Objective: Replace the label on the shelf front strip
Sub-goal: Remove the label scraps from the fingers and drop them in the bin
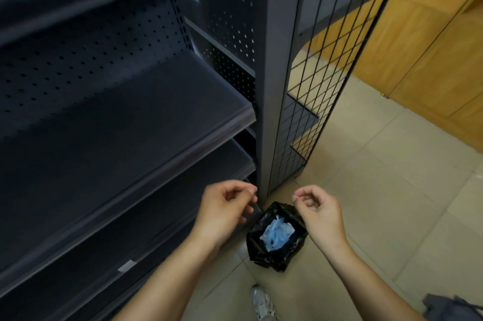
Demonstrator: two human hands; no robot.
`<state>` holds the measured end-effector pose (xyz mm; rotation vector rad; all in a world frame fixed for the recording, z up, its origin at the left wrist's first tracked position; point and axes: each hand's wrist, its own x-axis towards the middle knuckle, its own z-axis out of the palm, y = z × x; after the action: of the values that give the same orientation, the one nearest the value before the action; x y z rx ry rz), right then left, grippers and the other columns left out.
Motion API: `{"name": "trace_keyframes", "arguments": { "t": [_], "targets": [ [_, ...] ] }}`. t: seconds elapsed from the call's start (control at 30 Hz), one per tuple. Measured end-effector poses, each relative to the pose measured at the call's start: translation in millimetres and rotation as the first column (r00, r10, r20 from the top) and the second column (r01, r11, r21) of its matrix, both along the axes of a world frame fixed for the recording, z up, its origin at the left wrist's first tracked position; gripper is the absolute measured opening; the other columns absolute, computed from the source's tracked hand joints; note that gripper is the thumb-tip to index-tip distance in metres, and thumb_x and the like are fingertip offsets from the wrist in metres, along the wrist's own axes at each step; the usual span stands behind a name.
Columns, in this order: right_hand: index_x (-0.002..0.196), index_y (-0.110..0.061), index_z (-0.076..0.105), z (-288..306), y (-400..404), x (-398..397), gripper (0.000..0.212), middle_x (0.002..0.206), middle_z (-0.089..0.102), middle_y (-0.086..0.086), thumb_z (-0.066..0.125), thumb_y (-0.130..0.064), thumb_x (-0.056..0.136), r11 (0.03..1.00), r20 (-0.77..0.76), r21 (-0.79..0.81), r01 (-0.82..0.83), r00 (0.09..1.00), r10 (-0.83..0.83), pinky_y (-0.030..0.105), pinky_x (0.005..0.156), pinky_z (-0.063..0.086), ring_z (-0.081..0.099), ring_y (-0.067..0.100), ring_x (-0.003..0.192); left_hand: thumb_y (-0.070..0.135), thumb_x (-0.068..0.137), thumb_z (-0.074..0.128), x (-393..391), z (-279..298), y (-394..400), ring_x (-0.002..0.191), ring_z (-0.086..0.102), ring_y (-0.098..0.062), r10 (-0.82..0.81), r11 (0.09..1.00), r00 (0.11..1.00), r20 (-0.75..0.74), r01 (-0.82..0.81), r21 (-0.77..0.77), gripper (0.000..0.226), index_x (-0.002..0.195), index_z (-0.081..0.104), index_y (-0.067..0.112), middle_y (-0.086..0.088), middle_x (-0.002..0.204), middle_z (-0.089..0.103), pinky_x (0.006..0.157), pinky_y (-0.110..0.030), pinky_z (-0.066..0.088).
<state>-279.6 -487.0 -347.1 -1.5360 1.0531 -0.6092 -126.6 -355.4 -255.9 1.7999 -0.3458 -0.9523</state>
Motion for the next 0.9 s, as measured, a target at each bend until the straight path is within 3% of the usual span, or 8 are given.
{"name": "trace_keyframes", "arguments": {
  "t": [0.2,0.33,0.5,0.7,0.9],
  "targets": [
    [0.080,-0.020,0.071,56.8,9.3,27.1,0.017,0.074,0.067,0.011,0.072,-0.006,0.090,0.987,-0.001,-0.137,-0.088,0.996,0.089,0.015,0.060,0.045,0.053,0.003,0.062,0.011,0.098,0.066,12.7,58.5,23.5,0.063,0.068,-0.006,0.052,0.993,0.994,0.091,-0.042,-0.110,0.015,0.098,0.079,0.018,0.001,0.078,0.078,0.054,-0.018,0.053],
    [0.082,-0.023,0.072,110.4,18.0,55.4,0.019,0.076,0.071,-0.001,0.070,-0.008,0.092,0.958,0.041,-0.259,-0.119,0.990,0.134,0.011,0.064,0.048,0.063,0.008,0.071,0.010,0.099,0.064,26.2,106.2,45.6,0.062,0.067,-0.007,0.141,0.972,0.977,0.162,-0.106,-0.208,0.017,0.095,0.080,0.015,0.002,0.074,0.077,0.052,-0.020,0.052],
    [0.087,-0.027,0.073,184.7,35.6,90.5,0.016,0.085,0.073,-0.018,0.069,-0.014,0.094,0.898,0.121,-0.399,-0.186,0.960,0.252,0.006,0.071,0.048,0.068,0.000,0.084,0.007,0.098,0.064,44.8,167.0,77.7,0.060,0.066,-0.007,0.275,0.919,0.931,0.241,-0.180,-0.351,0.017,0.092,0.079,0.012,0.004,0.070,0.076,0.051,-0.019,0.051],
    [0.092,-0.030,0.074,259.0,66.2,127.8,0.016,0.089,0.074,-0.016,0.069,-0.015,0.095,0.839,0.226,-0.485,-0.246,0.891,0.393,0.017,0.076,0.055,0.070,0.004,0.088,0.009,0.098,0.064,59.1,225.7,125.1,0.064,0.069,-0.008,0.399,0.855,0.865,0.303,-0.231,-0.465,0.018,0.092,0.080,0.016,0.001,0.076,0.079,0.053,-0.021,0.054],
    [0.094,-0.028,0.075,315.1,101.2,161.9,0.015,0.089,0.075,-0.015,0.070,-0.014,0.094,0.756,0.267,-0.596,-0.271,0.821,0.505,0.011,0.075,0.052,0.070,0.003,0.087,0.010,0.099,0.064,66.2,262.4,176.7,0.068,0.070,-0.010,0.497,0.804,0.800,0.336,-0.277,-0.527,0.018,0.095,0.080,0.017,-0.005,0.085,0.080,0.058,-0.024,0.055]
  ]
}}
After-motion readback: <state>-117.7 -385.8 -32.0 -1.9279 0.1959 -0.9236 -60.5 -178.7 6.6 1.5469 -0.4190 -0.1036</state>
